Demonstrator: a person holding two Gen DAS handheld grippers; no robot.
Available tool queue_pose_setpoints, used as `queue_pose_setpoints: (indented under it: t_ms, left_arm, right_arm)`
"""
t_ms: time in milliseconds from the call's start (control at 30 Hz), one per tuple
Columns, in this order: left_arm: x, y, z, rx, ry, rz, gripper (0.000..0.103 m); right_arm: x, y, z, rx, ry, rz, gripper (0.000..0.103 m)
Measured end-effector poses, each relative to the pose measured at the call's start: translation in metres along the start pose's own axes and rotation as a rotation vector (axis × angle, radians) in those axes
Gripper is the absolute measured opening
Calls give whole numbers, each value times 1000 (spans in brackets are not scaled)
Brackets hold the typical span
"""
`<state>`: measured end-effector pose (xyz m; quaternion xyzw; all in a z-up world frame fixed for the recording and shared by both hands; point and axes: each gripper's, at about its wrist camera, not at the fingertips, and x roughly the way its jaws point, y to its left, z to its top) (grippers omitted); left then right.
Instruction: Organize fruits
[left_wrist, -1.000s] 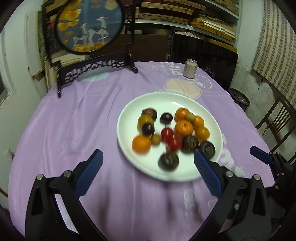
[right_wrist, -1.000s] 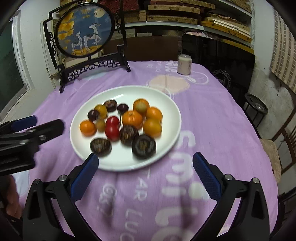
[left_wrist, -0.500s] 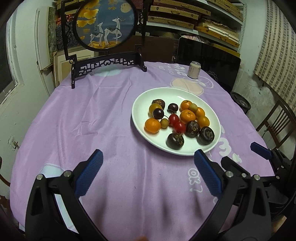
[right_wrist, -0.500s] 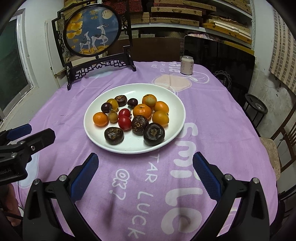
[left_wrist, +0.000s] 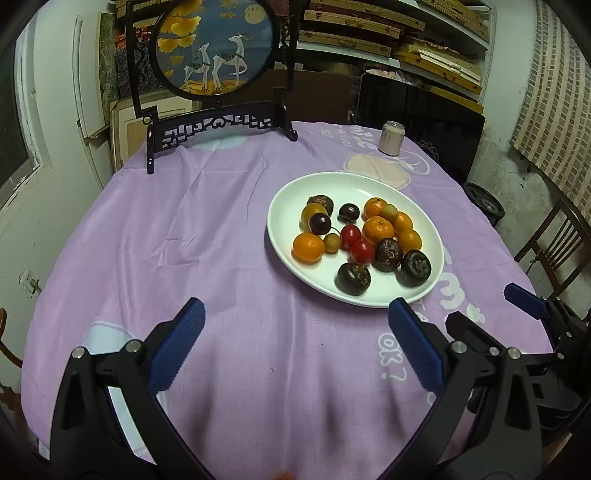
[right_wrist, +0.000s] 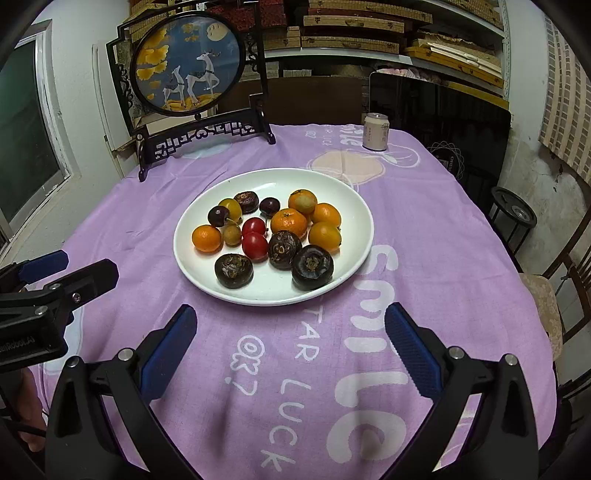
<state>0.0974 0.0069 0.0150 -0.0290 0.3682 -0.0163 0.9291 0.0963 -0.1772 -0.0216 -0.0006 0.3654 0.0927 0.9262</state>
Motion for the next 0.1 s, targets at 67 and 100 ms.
queue_pose_setpoints:
  t_ms: [67,100]
  left_arm:
    - [0,0,0,1,0,1,101]
    - [0,0,0,1,0,0,101]
  right_arm:
    - [0,0,0,-1,0,0,102]
    - [0,0,0,0,0,0,102]
